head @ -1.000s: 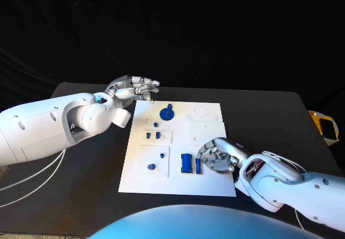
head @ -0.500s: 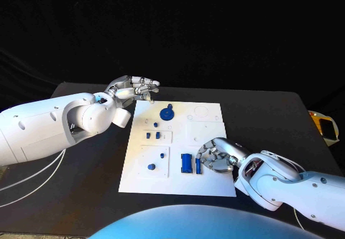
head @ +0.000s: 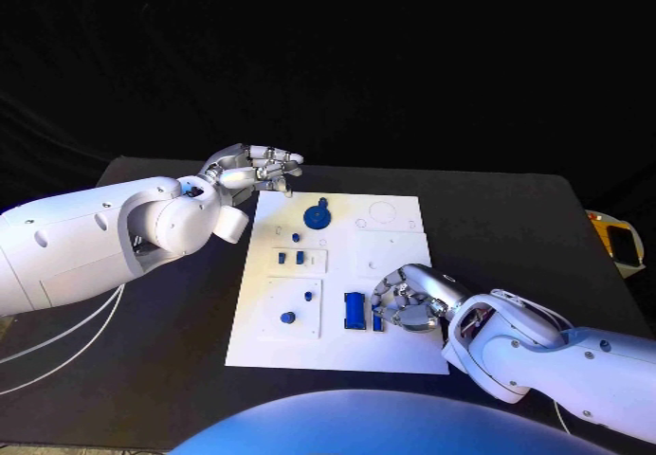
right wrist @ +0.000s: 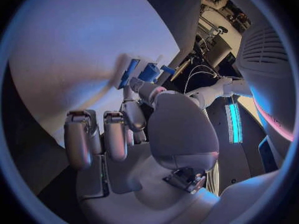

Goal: Assemble the parts on the task board

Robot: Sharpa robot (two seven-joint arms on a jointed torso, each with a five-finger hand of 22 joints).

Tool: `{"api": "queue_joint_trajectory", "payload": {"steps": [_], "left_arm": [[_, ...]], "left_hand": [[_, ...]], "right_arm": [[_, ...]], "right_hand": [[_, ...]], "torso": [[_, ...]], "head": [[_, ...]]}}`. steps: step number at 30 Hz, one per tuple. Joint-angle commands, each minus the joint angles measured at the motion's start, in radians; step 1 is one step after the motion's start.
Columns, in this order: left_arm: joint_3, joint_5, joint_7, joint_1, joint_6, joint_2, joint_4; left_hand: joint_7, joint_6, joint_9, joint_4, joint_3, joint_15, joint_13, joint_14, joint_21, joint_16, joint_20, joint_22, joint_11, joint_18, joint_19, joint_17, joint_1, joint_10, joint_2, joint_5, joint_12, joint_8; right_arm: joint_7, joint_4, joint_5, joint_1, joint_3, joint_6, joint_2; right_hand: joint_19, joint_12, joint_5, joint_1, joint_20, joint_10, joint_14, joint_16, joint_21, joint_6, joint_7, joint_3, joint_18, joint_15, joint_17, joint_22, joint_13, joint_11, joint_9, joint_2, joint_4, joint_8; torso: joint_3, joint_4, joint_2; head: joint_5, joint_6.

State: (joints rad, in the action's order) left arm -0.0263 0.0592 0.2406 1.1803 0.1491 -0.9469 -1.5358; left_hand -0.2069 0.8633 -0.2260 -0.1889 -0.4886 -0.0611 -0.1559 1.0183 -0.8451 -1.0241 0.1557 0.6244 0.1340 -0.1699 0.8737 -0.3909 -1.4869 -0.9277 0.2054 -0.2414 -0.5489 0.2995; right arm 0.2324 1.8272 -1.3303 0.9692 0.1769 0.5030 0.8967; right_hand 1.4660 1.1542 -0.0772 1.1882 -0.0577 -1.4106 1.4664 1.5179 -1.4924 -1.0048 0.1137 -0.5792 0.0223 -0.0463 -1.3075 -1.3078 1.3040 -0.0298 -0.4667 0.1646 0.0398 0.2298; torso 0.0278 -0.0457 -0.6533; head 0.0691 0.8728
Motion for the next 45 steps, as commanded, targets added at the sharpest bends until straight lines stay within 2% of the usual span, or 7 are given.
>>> {"api": "queue_joint_trajectory", "payload": {"steps": [1, 18, 22, 27, 31, 38, 45], "left_arm": [[0.001, -0.006, 0.006, 0.001, -0.013, 0.001, -0.003], [0.001, -0.006, 0.006, 0.001, -0.013, 0.002, -0.001], [0.001, -0.006, 0.006, 0.001, -0.014, 0.003, 0.0], [0.001, -0.006, 0.006, 0.001, -0.015, 0.004, 0.001], [0.001, -0.006, 0.006, 0.0, -0.016, 0.005, 0.001], [0.001, -0.006, 0.005, 0.0, -0.017, 0.006, 0.001], [0.001, -0.006, 0.005, 0.0, -0.017, 0.006, 0.001]], "left_hand": [[0.002, -0.007, -0.001, 0.002, -0.005, 0.001, 0.001, -0.009, 0.005, -0.005, 0.001, -0.001, -0.002, -0.014, 0.005, 0.001, 0.006, 0.006, -0.005, -0.006, -0.004, 0.007], [0.002, -0.007, -0.001, 0.004, -0.008, 0.001, 0.001, -0.01, 0.005, -0.006, 0.0, 0.0, -0.001, -0.014, 0.005, 0.002, 0.005, 0.007, -0.005, -0.005, -0.006, 0.008], [0.002, -0.007, -0.001, 0.004, -0.008, 0.001, 0.001, -0.01, 0.005, -0.006, 0.0, 0.0, -0.001, -0.014, 0.005, 0.002, 0.005, 0.007, -0.005, -0.005, -0.006, 0.008], [0.002, -0.007, -0.001, 0.004, -0.008, 0.001, 0.001, -0.01, 0.005, -0.006, 0.0, 0.0, -0.001, -0.014, 0.005, 0.002, 0.005, 0.007, -0.005, -0.005, -0.006, 0.008], [0.002, -0.007, -0.001, 0.004, -0.008, 0.001, 0.001, -0.01, 0.005, -0.006, 0.0, 0.0, -0.001, -0.014, 0.005, 0.002, 0.005, 0.007, -0.005, -0.005, -0.006, 0.008], [0.002, -0.007, -0.001, 0.004, -0.008, 0.001, 0.001, -0.01, 0.005, -0.006, 0.0, 0.0, -0.001, -0.014, 0.005, 0.002, 0.005, 0.007, -0.005, -0.005, -0.006, 0.008], [0.002, -0.007, -0.001, 0.004, -0.008, 0.001, 0.001, -0.01, 0.005, -0.006, 0.0, 0.0, -0.001, -0.014, 0.005, 0.002, 0.005, 0.007, -0.005, -0.005, -0.006, 0.008]], "right_arm": [[0.015, -0.002, -0.031, -0.002, 0.0, 0.02, -0.001], [-0.108, 0.023, 0.005, -0.003, 0.0, 0.124, 0.017], [-0.135, 0.037, 0.027, -0.003, 0.0, 0.114, 0.026], [-0.121, 0.04, 0.029, -0.003, 0.0, 0.072, 0.021], [-0.098, 0.038, 0.021, -0.003, 0.0, 0.037, 0.011], [-0.055, 0.029, -0.001, -0.003, 0.0, 0.01, -0.009], [-0.034, 0.02, -0.013, -0.004, 0.0, 0.002, -0.023]], "right_hand": [[0.072, 0.005, 0.006, 0.005, -0.007, -0.001, 0.077, 0.001, 0.006, -0.008, -0.004, 0.006, -0.004, 0.004, -0.126, -0.238, 0.0, 0.005, 0.001, 0.012, 0.001, -0.002], [0.071, 0.033, 0.004, 0.024, -0.006, -0.01, 0.077, 0.001, 0.007, -0.016, -0.005, 0.019, -0.003, 0.003, -0.128, -0.238, 0.017, 0.005, 0.004, 0.018, 0.014, 0.003], [0.072, 0.054, -0.003, 0.015, 0.0, -0.014, 0.078, 0.002, 0.007, -0.05, -0.023, 0.054, -0.003, -0.006, -0.131, -0.238, 0.03, 0.018, -0.02, 0.023, 0.008, 0.055], [0.072, 0.086, 0.013, 0.016, 0.026, -0.022, 0.078, 0.002, 0.008, -0.033, -0.061, 0.112, -0.003, -0.035, -0.133, -0.238, 0.048, 0.048, -0.137, 0.026, -0.005, 0.208], [0.072, 0.132, 0.025, 0.012, 0.033, -0.04, 0.079, 0.002, 0.008, 0.007, -0.07, 0.146, -0.003, -0.041, -0.134, -0.238, 0.076, 0.058, -0.212, 0.031, -0.022, 0.31], [0.074, 0.174, 0.028, 0.011, 0.039, -0.057, 0.079, 0.003, 0.003, 0.022, -0.078, 0.172, -0.004, -0.047, -0.136, -0.239, 0.103, 0.064, -0.248, 0.04, -0.033, 0.367], [0.076, 0.185, 0.029, 0.012, 0.041, -0.061, 0.08, 0.004, 0.0, 0.026, -0.08, 0.179, -0.005, -0.049, -0.139, -0.24, 0.11, 0.066, -0.257, 0.041, -0.036, 0.382]], "torso": [[0.0002, -0.0009, 0.001], [-0.0002, -0.0002, 0.001], [0.0004, -0.0008, 0.002], [0.0001, 0.0, 0.0], [0.0001, 0.0009, 0.0], [0.0003, 0.0004, -0.001], [-0.0001, 0.0002, -0.001]], "head": [[0.0, 0.0], [-0.001, 0.0], [-0.001, 0.0], [-0.002, 0.0], [-0.004, 0.0], [-0.003, 0.0], [-0.003, 0.0]]}}
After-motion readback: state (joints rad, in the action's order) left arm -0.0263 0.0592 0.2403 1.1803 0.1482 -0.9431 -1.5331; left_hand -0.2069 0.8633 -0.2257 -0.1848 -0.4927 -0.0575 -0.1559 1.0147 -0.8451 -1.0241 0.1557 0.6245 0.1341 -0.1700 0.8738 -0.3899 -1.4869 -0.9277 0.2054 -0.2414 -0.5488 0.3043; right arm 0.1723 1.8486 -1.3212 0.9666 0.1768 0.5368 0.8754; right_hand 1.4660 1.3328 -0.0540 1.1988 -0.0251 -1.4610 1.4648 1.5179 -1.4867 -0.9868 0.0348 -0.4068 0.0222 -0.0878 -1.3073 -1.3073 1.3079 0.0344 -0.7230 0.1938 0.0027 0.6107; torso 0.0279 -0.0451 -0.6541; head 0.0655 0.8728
